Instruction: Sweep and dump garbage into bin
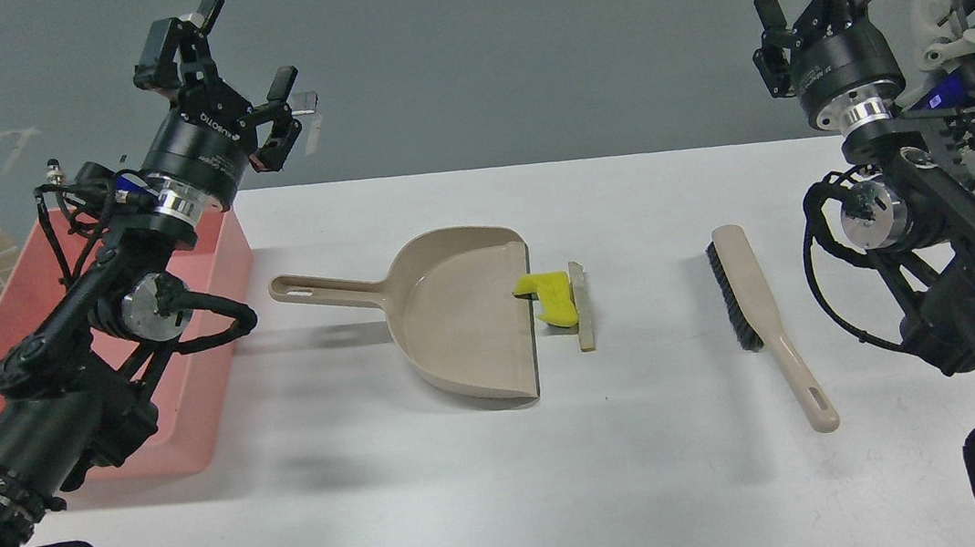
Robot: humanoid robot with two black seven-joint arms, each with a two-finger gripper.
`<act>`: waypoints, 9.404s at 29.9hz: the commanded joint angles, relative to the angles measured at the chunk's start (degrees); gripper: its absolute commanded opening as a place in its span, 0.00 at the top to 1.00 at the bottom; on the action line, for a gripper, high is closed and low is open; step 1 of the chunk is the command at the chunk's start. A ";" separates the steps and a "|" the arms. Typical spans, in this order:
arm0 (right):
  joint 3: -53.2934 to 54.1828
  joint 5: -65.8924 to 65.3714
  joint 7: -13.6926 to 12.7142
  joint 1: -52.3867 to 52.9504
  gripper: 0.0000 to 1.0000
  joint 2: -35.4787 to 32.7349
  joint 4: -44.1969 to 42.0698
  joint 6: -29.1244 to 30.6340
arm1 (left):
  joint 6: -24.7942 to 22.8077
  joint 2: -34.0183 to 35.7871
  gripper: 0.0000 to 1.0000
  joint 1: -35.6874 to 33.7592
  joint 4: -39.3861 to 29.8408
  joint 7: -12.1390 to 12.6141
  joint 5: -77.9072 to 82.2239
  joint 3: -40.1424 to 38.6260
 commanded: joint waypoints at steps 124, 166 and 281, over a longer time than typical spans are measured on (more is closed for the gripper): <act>-33.83 -5.24 -7.38 2.90 0.01 -46.53 31.64 8.69 | 30.45 -2.54 1.00 19.86 -11.28 12.62 43.69 7.09; -52.20 -34.70 -19.16 -1.75 0.06 -49.27 43.86 15.28 | 30.37 -3.42 1.00 18.98 -12.07 12.45 43.69 7.18; -50.71 -21.69 -21.89 3.17 1.00 -49.08 43.68 16.78 | 30.28 3.08 1.00 19.25 -17.95 11.13 17.76 0.50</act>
